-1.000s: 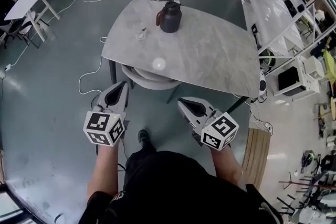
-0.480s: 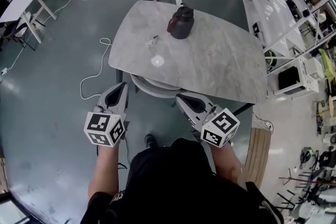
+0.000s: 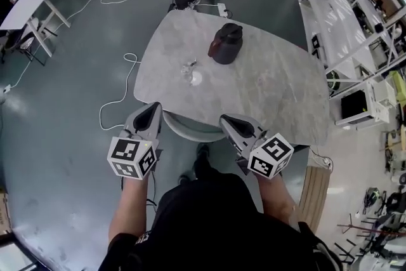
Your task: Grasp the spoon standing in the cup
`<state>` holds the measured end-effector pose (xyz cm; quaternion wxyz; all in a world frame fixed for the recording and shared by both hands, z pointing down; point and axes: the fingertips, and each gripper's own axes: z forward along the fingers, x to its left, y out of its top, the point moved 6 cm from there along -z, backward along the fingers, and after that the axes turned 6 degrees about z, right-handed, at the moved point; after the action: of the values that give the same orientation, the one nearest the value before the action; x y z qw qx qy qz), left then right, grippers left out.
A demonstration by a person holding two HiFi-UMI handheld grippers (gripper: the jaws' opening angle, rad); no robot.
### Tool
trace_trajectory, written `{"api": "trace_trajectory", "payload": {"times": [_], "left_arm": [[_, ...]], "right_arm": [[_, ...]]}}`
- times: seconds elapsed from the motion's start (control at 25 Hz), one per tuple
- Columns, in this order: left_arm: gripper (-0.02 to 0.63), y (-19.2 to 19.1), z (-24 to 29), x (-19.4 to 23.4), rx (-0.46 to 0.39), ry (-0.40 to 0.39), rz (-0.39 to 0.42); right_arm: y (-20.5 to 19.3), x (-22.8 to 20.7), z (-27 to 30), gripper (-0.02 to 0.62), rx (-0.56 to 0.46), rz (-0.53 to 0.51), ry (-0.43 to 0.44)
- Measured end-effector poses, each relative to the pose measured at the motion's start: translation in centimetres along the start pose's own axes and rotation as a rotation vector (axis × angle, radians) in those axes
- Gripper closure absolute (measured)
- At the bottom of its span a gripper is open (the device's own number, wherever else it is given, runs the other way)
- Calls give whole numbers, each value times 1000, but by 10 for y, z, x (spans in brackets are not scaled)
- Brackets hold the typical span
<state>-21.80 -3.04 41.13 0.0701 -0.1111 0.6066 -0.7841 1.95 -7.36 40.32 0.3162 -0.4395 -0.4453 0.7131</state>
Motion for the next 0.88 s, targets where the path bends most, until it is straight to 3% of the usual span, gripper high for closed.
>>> {"api": "trace_trajectory", "payload": {"times": [0.2,0.36,0.68,0.88], "left_arm": [[597,26,41,29,5,31,16],[597,48,83,29,22,28,54],[597,55,133,36,70,6,94],[597,48,153,57,105,-27,66]], "right_arm": [[44,-35,43,601,-39,-23,51],[75,-78,51,601,-75,-18,68],[90,-152,62,601,-106,78,0],[87,-155,78,601,-96,115,-12]]}}
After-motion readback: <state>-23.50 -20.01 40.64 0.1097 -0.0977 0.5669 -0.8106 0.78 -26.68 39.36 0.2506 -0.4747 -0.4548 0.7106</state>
